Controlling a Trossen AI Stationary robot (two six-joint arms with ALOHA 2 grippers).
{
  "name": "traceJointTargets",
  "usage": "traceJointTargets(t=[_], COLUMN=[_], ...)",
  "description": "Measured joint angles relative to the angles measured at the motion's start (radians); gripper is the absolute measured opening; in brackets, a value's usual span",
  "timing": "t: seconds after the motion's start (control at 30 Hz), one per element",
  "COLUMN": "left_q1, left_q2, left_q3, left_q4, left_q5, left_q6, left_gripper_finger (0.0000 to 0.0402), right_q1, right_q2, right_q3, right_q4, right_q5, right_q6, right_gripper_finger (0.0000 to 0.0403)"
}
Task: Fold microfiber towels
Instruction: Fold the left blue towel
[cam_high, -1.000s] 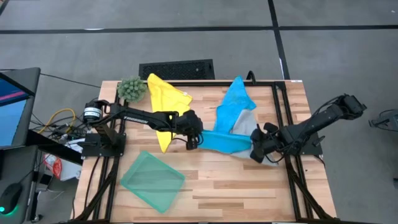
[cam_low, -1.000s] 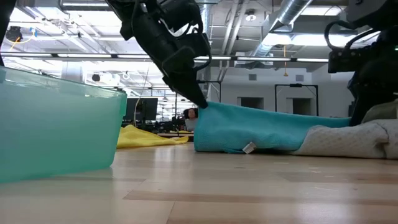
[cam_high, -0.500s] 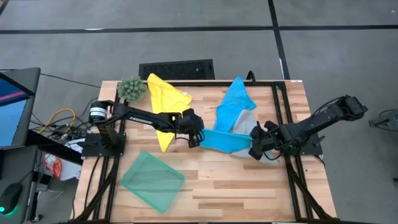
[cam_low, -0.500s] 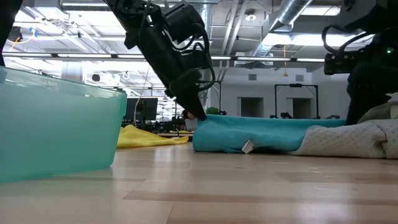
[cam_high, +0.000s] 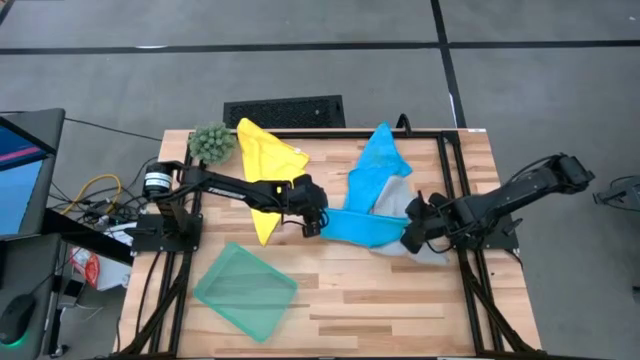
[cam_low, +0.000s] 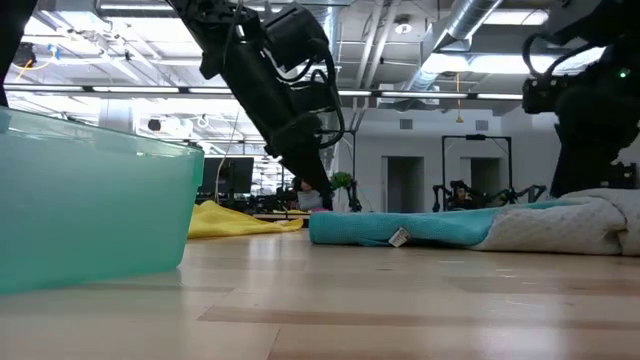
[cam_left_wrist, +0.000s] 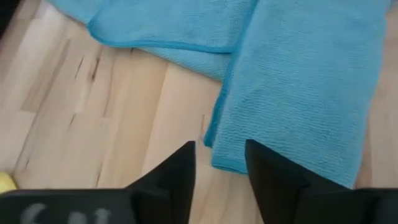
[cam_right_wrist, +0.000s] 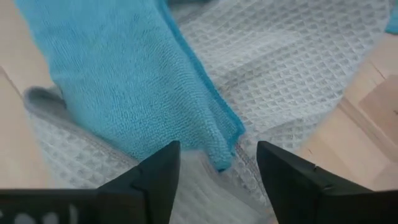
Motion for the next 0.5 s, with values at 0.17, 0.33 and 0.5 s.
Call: traceJointTargets(t=[0.17, 0.33, 0.5], left_q1=[0.005, -0.060, -0.101], left_q2=[-0.032, -0.031, 0.028], left_q3=[0.019, 0.020, 0.019], left_q4=[0.037, 0.081, 0.108], left_q5=[0.196, 0.284, 0.224], left_q6=[-0.066, -0.043, -0.008], left_gripper_finger=[0.0153, 0.0113, 0.0060], right_q1=[0.067, 0.187, 0.332], right_q2=[-0.107, -0.130, -0.044], right_q3=[0.000, 0.002, 0.002], right_q4=[0.046, 0.087, 0.094], right_q5=[-0.003, 0.001, 0.009], right_q6=[0.082, 0.198, 0.387], right_gripper_finger=[0.0239, 0.0239, 0.0239])
